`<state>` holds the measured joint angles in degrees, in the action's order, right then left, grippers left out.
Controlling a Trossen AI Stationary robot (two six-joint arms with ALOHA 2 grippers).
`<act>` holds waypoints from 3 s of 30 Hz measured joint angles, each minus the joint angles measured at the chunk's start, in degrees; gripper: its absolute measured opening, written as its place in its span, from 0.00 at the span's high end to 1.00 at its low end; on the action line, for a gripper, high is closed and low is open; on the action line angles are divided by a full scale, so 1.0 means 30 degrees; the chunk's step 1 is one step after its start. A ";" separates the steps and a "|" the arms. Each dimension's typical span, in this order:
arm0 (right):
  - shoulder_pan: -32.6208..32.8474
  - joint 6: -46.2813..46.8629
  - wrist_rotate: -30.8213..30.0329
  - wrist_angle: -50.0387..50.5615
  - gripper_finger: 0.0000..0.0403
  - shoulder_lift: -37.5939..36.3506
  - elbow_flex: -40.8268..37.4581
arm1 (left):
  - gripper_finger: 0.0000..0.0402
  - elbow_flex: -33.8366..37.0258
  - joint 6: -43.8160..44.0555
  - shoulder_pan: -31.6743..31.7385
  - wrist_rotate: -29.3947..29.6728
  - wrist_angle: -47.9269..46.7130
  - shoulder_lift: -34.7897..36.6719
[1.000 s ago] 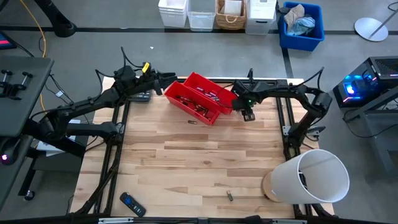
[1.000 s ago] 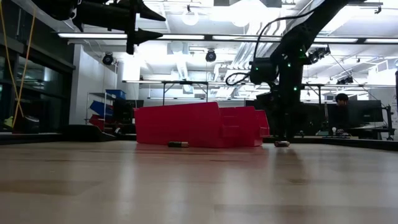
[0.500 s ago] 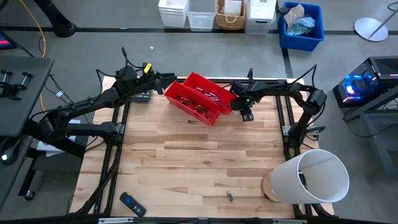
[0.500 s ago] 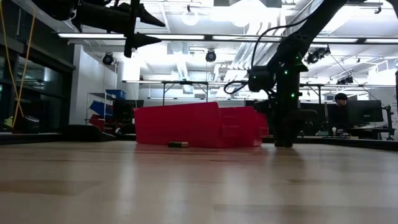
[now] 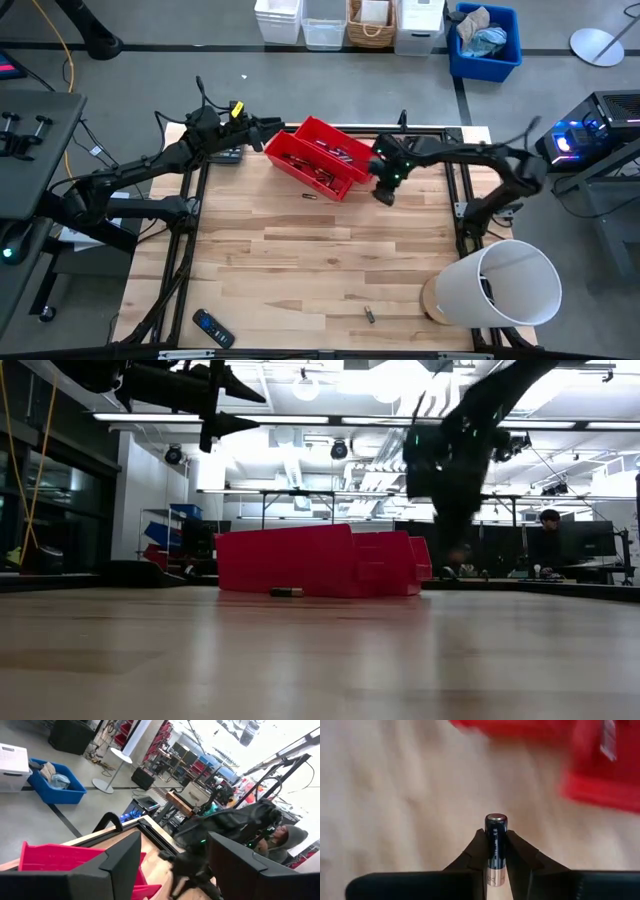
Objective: Sort batteries
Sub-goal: Put the black battery into the bottom red bin
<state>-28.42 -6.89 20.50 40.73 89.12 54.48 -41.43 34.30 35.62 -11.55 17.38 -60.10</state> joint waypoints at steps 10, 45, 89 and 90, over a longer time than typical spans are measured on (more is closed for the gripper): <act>0.4133 0.6205 -0.4229 -1.2421 0.91 -0.0338 0.0000 | 0.47 0.0000 -0.0003 0.0000 -0.0003 0.0002 0.0000; 0.1468 0.4629 -1.0775 0.0754 0.45 -0.3291 1.0528 | 0.47 -0.2124 -1.4464 -0.8067 0.0432 -0.6924 -1.0055; 0.1486 0.5286 -1.0781 0.2200 0.45 -0.3519 1.0499 | 0.92 0.0569 -1.1120 -0.4688 0.2740 -0.2370 -0.6073; 0.1486 0.5286 -1.0779 0.2200 0.45 -0.3519 1.0499 | 0.92 -0.0004 -1.1250 -0.4314 0.2879 -0.2640 -0.6501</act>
<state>-23.97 8.97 -11.84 47.33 78.56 85.97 -41.44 0.55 22.68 -2.91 9.46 -79.60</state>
